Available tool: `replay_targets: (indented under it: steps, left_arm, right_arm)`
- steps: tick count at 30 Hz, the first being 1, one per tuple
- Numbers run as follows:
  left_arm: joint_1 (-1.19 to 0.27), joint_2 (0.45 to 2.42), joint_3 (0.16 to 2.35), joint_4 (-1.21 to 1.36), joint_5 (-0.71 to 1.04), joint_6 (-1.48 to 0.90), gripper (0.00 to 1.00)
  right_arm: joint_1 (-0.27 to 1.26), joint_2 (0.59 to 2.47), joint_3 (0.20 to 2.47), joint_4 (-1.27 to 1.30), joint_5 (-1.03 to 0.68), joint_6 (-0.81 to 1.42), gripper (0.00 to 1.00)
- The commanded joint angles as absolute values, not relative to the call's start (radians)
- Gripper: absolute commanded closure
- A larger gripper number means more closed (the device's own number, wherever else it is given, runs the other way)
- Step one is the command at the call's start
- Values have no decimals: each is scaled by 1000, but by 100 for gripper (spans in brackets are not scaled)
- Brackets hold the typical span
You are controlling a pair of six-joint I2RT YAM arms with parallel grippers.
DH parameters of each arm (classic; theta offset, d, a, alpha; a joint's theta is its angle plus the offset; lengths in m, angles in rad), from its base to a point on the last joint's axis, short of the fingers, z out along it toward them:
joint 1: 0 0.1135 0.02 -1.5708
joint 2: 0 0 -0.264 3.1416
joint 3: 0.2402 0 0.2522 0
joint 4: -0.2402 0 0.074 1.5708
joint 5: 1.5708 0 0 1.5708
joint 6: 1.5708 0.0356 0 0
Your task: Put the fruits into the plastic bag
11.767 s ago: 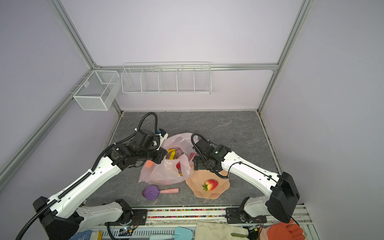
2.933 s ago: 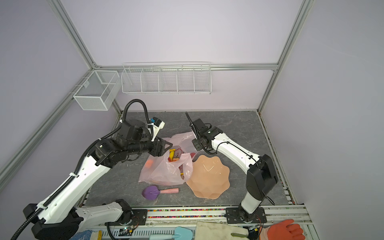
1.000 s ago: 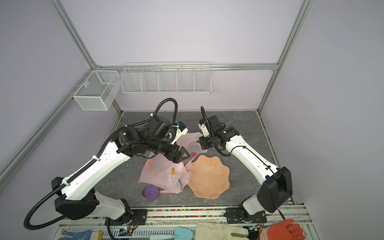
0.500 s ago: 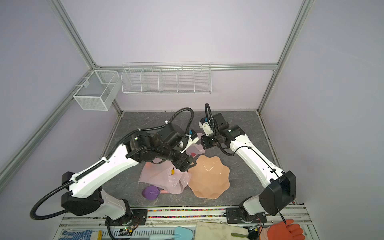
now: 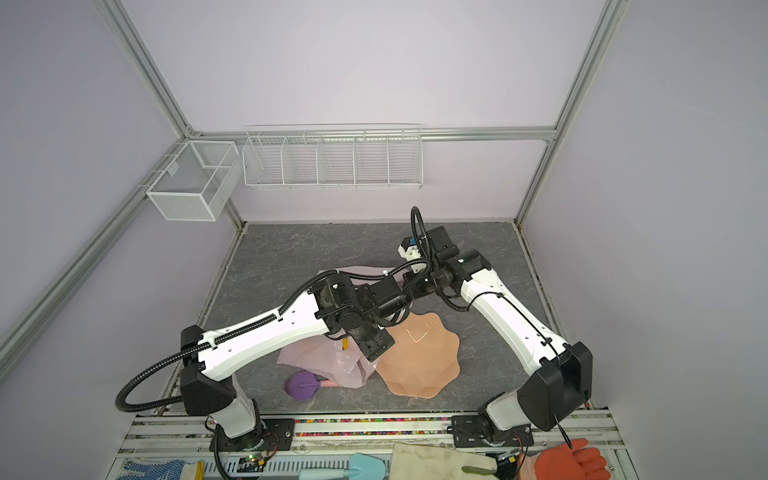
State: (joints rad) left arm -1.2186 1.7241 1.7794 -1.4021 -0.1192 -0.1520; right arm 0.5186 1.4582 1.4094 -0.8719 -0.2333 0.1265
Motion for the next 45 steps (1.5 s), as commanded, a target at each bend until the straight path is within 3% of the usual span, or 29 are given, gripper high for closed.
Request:
replay_targets:
  steps: [1, 12, 16, 21, 26, 36, 45]
  left_arm:
    - [-1226, 1720, 1742, -1457, -204, -181, 28]
    - [-1226, 1710, 1664, -1477, -286, -212, 32]
    - [-1226, 1702, 1633, -1475, -292, -216, 39]
    - [-1224, 1690, 1602, -1464, -299, -221, 59]
    - [-1218, 1646, 1610, -1447, -337, -234, 100]
    - [-981, 1333, 1689, -1183, -357, -191, 100]
    - [-707, 1377, 1957, -1009, -262, -48, 100]
  right_arm:
    - [511, 1445, 1405, -880, -255, 105, 94]
    - [509, 1433, 1383, -867, -257, 114, 94]
    - [508, 1438, 1382, -868, -257, 115, 94]
    - [506, 1442, 1384, -867, -259, 118, 94]
    - [500, 1430, 1399, -861, -279, 155, 94]
    - [460, 1518, 1613, -821, -421, 379, 94]
    - [362, 1694, 1878, -678, -595, 737, 94]
